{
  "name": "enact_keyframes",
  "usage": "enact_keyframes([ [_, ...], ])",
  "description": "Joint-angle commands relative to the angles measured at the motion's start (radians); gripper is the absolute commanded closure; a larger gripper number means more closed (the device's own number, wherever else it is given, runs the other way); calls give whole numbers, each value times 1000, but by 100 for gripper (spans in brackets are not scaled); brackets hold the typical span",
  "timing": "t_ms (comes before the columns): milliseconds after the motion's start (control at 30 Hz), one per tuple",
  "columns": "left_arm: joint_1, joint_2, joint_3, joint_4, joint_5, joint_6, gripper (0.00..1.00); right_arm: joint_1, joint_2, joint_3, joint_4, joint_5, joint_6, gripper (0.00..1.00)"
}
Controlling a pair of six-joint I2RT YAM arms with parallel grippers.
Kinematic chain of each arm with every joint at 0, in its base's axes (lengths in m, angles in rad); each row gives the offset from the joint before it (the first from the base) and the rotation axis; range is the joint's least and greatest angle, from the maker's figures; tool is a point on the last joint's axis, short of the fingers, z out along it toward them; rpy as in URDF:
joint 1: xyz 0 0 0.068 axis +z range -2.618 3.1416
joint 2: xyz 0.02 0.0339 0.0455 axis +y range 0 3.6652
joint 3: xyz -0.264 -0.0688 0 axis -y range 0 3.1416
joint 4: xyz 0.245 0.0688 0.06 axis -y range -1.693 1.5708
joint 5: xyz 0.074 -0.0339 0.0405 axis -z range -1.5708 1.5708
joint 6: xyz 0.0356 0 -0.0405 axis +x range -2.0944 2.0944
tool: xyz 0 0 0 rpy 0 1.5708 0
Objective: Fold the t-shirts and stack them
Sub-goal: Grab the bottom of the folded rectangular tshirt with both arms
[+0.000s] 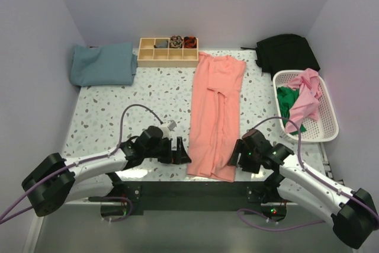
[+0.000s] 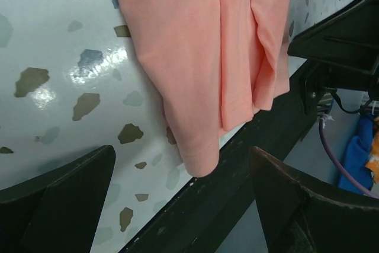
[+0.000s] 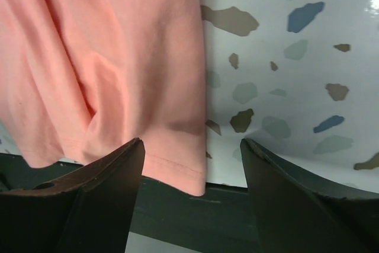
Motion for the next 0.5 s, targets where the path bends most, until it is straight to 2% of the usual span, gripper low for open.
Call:
enact_keyframes([
  [0, -44, 40, -27, 142, 66, -59, 3, 14, 48, -39, 95, -56, 19, 32],
  [100, -84, 44, -49, 157, 48, -84, 7, 37, 55, -39, 74, -36, 24, 35],
  [200, -105, 43, -63, 159, 29, -99, 13, 50, 42, -50, 57, -28, 31, 42],
  [233, -114, 46, -64, 159, 19, -101, 14, 55, 37, -56, 54, -25, 35, 48],
  [333, -137, 80, -66, 176, 2, -105, 21, 58, 37, -69, 55, -21, 35, 52],
  [467, -163, 162, -67, 249, 0, -125, 42, 66, 31, -79, 48, -10, 42, 63],
])
